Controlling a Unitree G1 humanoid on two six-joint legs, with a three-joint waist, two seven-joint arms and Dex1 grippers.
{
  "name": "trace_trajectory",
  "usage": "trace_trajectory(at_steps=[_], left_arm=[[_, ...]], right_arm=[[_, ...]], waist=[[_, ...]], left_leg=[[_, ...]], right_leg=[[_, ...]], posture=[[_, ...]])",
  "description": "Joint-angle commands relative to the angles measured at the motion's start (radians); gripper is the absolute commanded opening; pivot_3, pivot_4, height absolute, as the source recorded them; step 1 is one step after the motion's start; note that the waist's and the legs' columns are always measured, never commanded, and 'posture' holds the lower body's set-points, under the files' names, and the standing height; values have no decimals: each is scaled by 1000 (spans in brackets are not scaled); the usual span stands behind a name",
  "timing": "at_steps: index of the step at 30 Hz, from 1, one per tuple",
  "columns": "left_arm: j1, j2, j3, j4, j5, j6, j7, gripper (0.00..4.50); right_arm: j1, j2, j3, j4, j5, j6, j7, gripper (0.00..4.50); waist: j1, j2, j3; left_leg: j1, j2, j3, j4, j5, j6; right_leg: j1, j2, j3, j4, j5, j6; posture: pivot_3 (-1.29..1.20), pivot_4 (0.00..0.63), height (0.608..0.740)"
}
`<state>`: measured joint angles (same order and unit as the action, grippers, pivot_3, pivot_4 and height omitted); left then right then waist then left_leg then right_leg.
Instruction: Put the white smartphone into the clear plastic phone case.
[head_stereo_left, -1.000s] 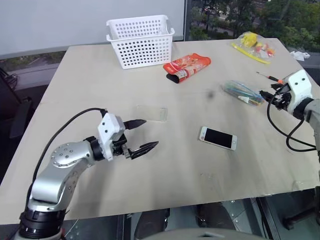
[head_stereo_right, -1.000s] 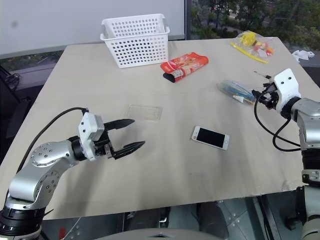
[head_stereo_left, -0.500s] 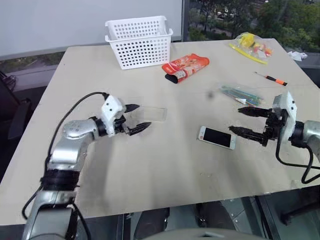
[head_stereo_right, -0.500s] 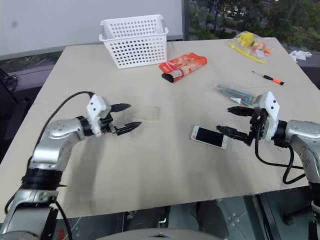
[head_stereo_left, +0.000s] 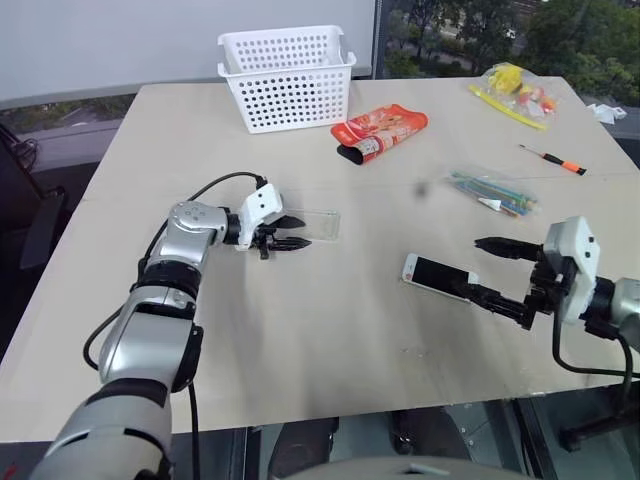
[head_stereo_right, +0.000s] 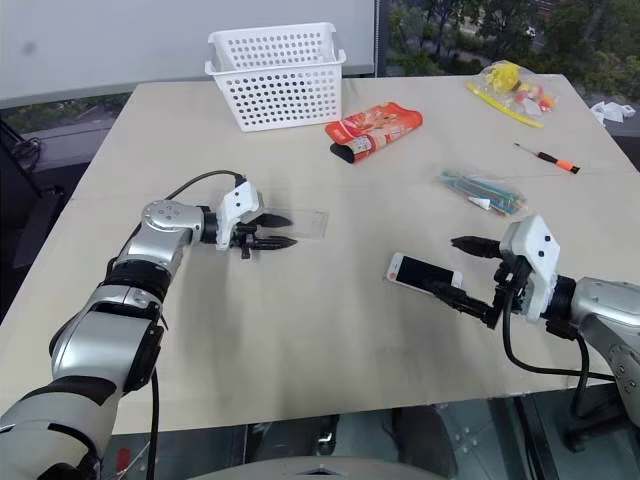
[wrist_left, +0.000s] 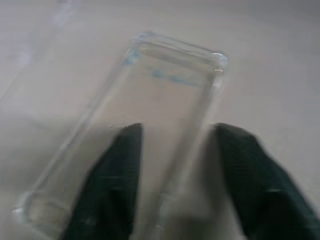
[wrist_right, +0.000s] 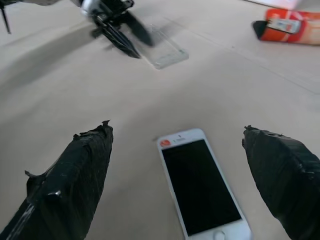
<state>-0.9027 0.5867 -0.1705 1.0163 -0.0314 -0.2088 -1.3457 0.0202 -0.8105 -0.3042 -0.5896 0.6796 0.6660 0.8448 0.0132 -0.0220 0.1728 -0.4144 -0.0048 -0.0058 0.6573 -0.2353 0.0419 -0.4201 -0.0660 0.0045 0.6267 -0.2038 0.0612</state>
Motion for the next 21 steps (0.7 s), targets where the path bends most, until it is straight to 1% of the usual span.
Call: trace_trajectory(at_steps=[1,2,3,5,7,8,11,14,16,17,19,21], left_arm=[[0,13,-26,30,54,-18,-16,304],[6,9,-21,13,47,-9,-32,120],[10,6,-18,0,42,-2,-45,120],[52,3,-11,-121,1,53,-99,120],[122,13,-5,-318,-49,171,-127,120],[168,22,-3,-444,-80,259,-128,120],[302,54,-7,-778,-153,482,-122,120],[409,70,-26,-1007,-196,606,-99,120],[446,64,-42,-1077,-208,640,-76,120],[457,65,-55,-1096,-211,646,-77,349],[468,67,-74,-1112,-216,649,-83,867],[464,62,-84,-1113,-217,640,-77,1723]], right_arm=[[4,-14,-39,-23,6,-16,-5,4500],[2,-18,-36,-16,-1,-20,-5,4500],[1,-21,-34,-11,-7,-23,-4,4500],[2,-37,-26,20,-46,-47,4,4500],[4,-53,-11,53,-79,-58,10,4500],[3,-53,3,64,-92,-66,10,4500],[-8,-38,41,82,-103,-73,9,4500],[-25,-48,95,110,-136,-86,28,4500],[-46,-60,134,138,-158,-91,51,4500],[-61,-65,157,164,-172,-100,67,4500],[-97,-71,207,238,-215,-140,104,4500],[-135,-71,248,305,-248,-173,138,4500]], waist=[[-2,0,0],[-2,0,0],[-3,0,0],[-3,0,0],[-3,0,0],[-3,0,0],[-4,0,0],[-2,1,0],[-2,1,0],[-2,1,0],[0,1,0],[-1,1,0]], left_leg=[[1,0,-1,1,0,0],[1,0,-1,2,0,0],[1,1,-2,3,0,0],[1,1,-2,5,0,0],[0,1,-2,7,0,1],[0,2,-2,7,-1,1],[-1,2,-2,9,-2,3],[-1,3,-2,9,-2,3],[0,3,-2,9,-2,3],[0,3,-2,9,-2,3],[1,3,-2,11,-2,3],[1,3,-2,12,-2,3]], right_leg=[[1,0,0,0,0,0],[1,0,0,0,0,0],[1,0,0,1,0,0],[2,0,0,1,0,0],[2,0,1,1,0,0],[2,0,2,1,1,0],[2,-1,3,1,1,0],[2,0,2,2,1,0],[3,0,2,2,0,-1],[3,0,2,2,-1,-3],[4,0,2,2,-1,-3],[4,1,2,2,-1,-3]], posture=[[0,150,740],[0,150,740],[0,150,740],[0,150,740],[0,150,740],[0,150,740],[0,150,740],[0,150,740],[0,150,740],[0,150,740],[0,150,740],[0,150,740]])
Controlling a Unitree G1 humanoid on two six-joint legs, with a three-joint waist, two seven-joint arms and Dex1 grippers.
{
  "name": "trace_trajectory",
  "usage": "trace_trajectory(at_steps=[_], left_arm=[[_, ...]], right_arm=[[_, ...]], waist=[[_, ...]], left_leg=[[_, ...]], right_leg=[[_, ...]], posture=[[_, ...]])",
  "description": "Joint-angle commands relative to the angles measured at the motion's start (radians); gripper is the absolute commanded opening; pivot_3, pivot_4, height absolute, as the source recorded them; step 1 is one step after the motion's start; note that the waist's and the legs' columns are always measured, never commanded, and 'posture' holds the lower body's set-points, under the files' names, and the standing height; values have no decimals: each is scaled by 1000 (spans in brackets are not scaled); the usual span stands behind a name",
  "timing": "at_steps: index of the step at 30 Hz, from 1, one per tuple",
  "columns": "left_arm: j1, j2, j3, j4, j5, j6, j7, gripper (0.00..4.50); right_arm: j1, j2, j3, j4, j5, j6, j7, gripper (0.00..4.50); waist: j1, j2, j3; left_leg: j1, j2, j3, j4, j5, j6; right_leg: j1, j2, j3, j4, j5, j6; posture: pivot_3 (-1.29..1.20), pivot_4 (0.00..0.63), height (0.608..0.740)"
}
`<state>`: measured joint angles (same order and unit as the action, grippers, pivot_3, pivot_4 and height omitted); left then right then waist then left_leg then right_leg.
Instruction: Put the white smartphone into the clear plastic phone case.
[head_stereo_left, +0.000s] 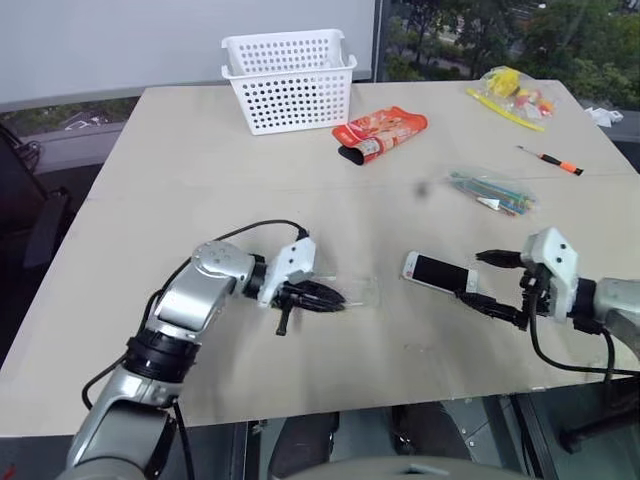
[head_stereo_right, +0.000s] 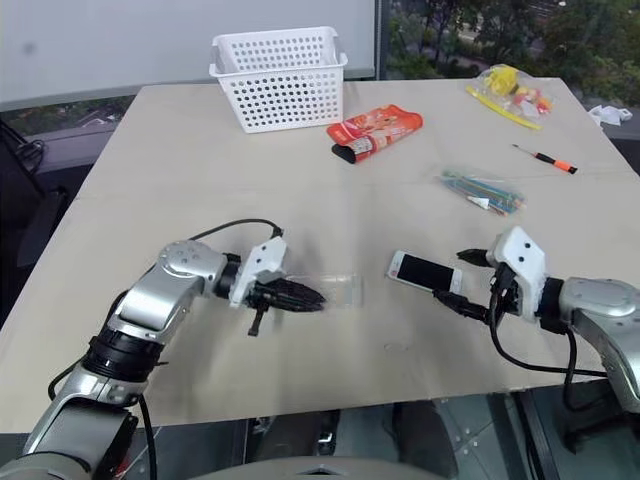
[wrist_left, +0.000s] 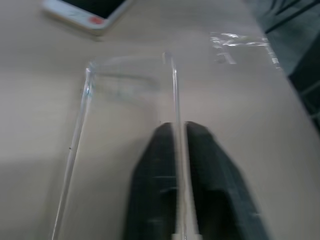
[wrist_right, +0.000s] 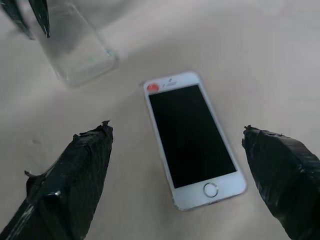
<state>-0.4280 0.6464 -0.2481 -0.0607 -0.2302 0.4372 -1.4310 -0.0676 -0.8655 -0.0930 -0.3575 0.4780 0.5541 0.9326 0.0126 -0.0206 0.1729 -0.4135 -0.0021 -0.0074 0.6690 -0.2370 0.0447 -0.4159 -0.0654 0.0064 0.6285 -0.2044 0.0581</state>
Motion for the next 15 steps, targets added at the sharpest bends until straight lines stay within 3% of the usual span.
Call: trace_trajectory(at_steps=[1,6,15], left_arm=[[-15,-1,-7,-29,-15,-17,15,2174],[-30,5,19,-1,7,-60,73,4487],[-23,107,119,-131,-90,98,120,4487]], right_arm=[[-74,-6,57,112,-62,-80,59,4500],[-172,10,152,270,-144,-157,125,4500],[-270,21,273,462,-262,-200,213,4500]], waist=[[-1,0,0],[-1,0,0],[-8,0,0]], left_leg=[[0,0,0,0,0,0],[0,0,1,0,0,0],[0,1,0,0,0,0]], right_leg=[[0,0,0,0,0,0],[0,0,0,0,1,0],[0,1,0,-1,2,2]], posture=[[0,150,740],[0,150,740],[0,150,740]])
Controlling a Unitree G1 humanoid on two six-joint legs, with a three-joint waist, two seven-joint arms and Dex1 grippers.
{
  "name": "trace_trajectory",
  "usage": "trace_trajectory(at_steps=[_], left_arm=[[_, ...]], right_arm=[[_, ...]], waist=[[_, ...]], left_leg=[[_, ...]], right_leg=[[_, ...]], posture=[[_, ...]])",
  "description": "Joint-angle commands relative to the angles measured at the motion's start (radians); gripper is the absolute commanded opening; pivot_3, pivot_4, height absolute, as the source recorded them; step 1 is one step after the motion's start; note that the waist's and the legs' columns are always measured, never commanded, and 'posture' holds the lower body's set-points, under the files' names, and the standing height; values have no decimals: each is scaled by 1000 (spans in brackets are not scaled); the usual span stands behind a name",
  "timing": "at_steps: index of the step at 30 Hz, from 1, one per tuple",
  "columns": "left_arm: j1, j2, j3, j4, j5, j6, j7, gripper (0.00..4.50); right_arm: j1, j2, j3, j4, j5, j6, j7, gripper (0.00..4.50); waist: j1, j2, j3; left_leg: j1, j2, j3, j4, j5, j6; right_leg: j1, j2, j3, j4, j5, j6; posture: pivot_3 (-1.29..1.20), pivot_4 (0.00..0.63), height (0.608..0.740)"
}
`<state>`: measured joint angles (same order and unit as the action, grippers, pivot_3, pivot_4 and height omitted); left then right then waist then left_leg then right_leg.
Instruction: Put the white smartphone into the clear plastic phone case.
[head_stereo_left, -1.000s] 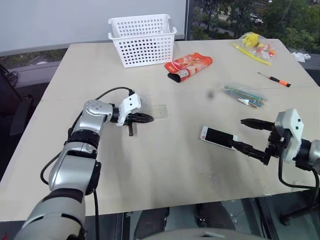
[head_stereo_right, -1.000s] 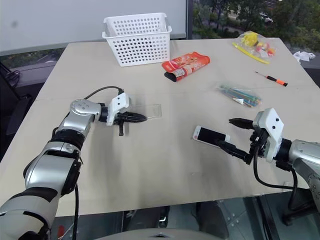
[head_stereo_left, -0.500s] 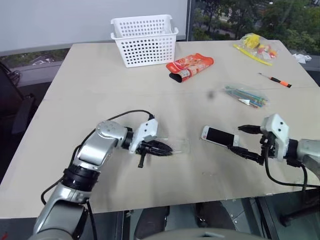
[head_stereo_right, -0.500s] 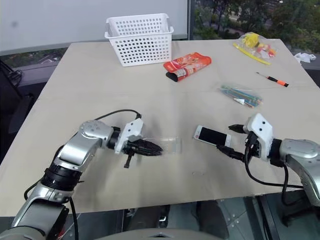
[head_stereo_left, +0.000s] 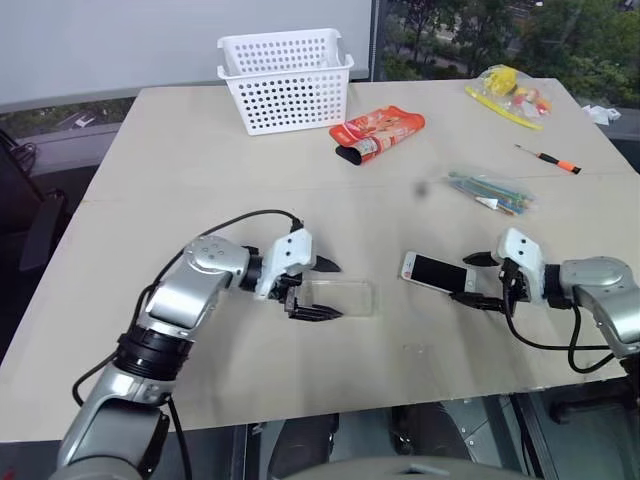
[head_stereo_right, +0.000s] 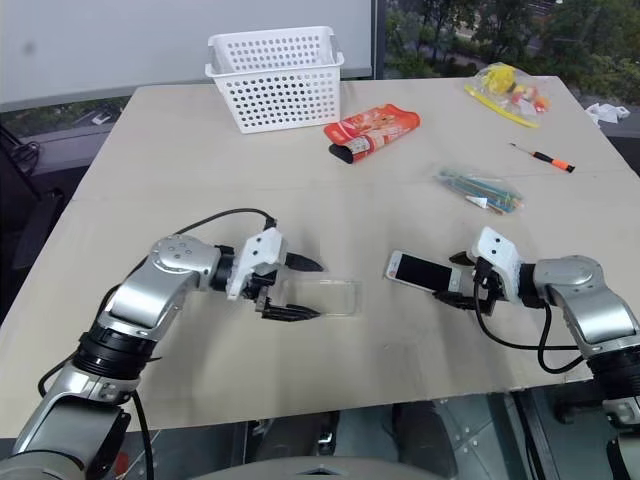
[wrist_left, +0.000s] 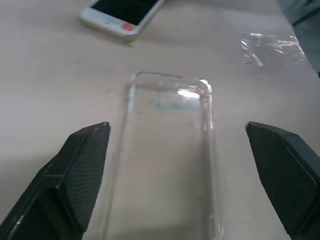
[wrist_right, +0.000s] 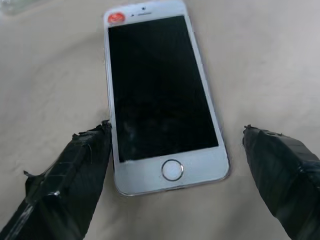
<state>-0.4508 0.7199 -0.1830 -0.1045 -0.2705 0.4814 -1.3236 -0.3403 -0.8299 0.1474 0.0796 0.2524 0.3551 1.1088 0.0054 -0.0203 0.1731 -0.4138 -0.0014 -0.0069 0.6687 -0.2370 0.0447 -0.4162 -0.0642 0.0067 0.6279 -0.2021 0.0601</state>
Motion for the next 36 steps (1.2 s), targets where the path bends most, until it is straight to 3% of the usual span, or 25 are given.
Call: trace_trajectory(at_steps=[1,4,9,18,26,29,36], left_arm=[[3,42,62,-101,-57,66,21,4487],[14,72,88,-138,-74,91,46,4487],[25,93,93,-165,-99,109,62,4500],[15,87,109,-129,-117,85,90,4500],[-34,34,173,-80,-164,73,157,4500],[-39,25,208,-85,-201,78,159,3655],[-10,42,177,-163,-232,119,162,338]], right_arm=[[3,-20,44,26,-48,-2,49,4500],[6,-22,65,23,-64,10,73,4500],[-20,-9,72,56,-107,-5,58,2903],[-50,26,13,6,-56,-28,74,2886],[-224,98,30,-164,49,104,135,2886],[-253,92,86,-183,8,95,158,2886],[-310,93,185,-183,-92,53,169,2886]], waist=[[-2,0,0],[0,0,0],[3,-1,-1],[0,-1,-1],[-18,3,2],[-15,3,2],[-13,3,2]], left_leg=[[0,0,0,0,0,0],[1,0,0,0,0,0],[2,0,0,0,0,0],[3,1,0,0,0,0],[1,3,0,0,0,0],[0,3,-1,0,0,0],[-2,1,1,0,0,0]], right_leg=[[0,0,0,0,0,-1],[2,0,0,0,-1,-2],[2,0,0,0,-1,-2],[3,0,0,0,-1,-2],[0,2,0,2,1,1],[-1,2,-1,2,1,1],[-1,1,0,-1,1,1]], posture=[[0,150,740],[0,150,740],[0,150,740],[0,150,740],[0,150,740],[0,150,740],[0,150,740]])
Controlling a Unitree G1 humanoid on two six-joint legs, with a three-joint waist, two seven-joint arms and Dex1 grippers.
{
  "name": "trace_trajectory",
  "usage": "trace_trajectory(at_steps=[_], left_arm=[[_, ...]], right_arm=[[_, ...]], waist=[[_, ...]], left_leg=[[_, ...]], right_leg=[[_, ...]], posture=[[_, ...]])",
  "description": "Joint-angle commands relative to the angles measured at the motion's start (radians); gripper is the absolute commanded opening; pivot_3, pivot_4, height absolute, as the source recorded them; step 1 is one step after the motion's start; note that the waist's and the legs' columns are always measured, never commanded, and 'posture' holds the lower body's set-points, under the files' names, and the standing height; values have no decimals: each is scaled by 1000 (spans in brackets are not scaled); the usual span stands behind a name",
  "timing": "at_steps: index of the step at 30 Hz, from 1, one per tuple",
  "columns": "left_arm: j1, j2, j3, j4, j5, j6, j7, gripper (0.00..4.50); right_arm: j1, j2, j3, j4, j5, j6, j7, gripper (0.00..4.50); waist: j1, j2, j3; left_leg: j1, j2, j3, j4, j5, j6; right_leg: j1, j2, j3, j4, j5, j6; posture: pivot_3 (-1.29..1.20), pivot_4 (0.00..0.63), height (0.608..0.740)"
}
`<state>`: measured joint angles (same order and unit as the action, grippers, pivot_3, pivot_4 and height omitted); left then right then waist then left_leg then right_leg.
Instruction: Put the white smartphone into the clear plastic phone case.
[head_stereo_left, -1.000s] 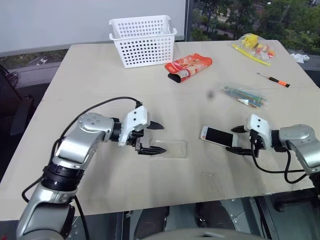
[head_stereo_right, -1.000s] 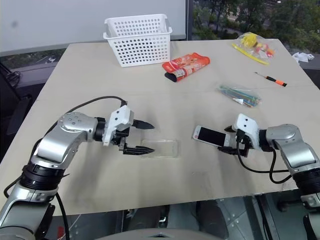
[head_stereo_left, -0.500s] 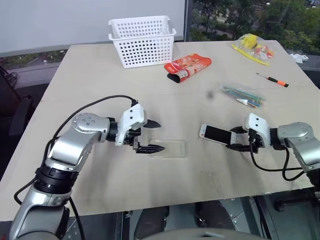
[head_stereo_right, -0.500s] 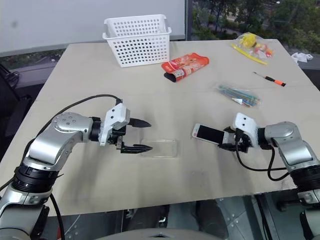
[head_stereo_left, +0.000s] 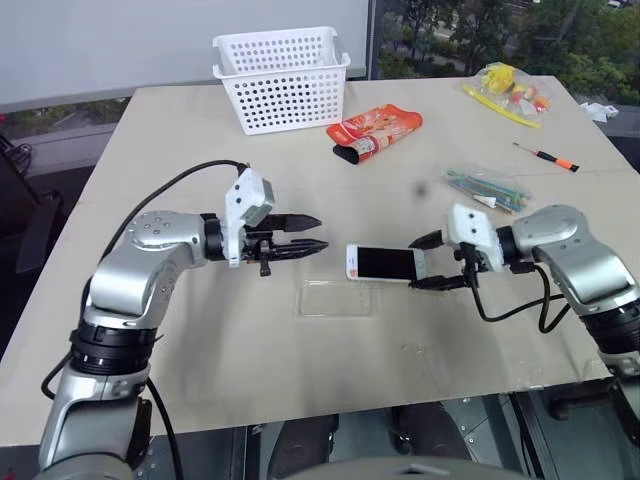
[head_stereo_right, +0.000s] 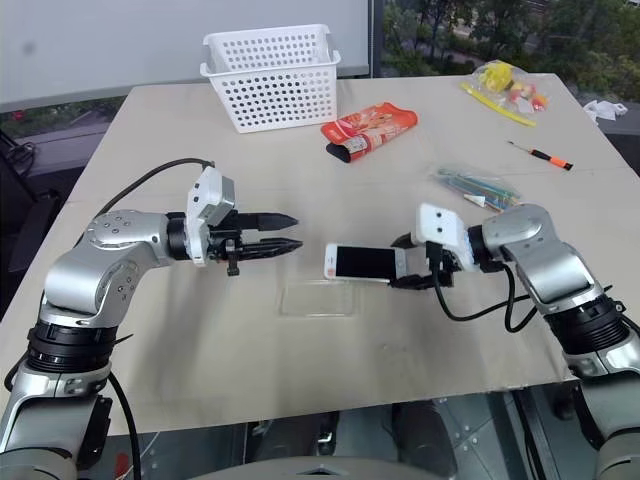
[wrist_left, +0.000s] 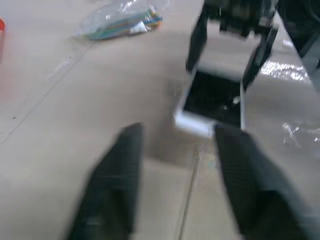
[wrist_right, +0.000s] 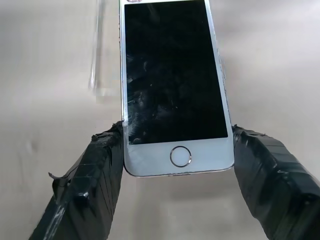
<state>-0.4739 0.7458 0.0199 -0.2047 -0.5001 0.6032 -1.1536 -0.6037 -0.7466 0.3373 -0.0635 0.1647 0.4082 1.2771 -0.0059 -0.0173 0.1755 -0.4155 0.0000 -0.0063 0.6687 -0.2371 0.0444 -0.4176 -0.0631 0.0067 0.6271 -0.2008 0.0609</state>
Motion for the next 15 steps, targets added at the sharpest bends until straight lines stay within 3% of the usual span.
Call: trace_trajectory(at_steps=[1,8,15], left_arm=[[25,19,-47,-71,10,-10,-10,91],[89,45,-188,-85,116,-71,-20,91],[83,15,-247,-40,161,-110,-27,91]], right_arm=[[-55,15,3,-52,-7,17,-1,2886],[-63,-1,46,-146,-40,94,0,2886],[-58,-8,79,-188,-73,135,-6,2886]], waist=[[-3,0,0],[-5,0,0],[-2,0,0]], left_leg=[[0,0,0,0,0,0],[1,1,-1,0,0,0],[1,1,0,0,0,0]], right_leg=[[0,0,0,0,0,0],[0,1,0,2,0,0],[0,1,0,1,-1,-2]], posture=[[0,150,740],[0,150,740],[0,150,740]])
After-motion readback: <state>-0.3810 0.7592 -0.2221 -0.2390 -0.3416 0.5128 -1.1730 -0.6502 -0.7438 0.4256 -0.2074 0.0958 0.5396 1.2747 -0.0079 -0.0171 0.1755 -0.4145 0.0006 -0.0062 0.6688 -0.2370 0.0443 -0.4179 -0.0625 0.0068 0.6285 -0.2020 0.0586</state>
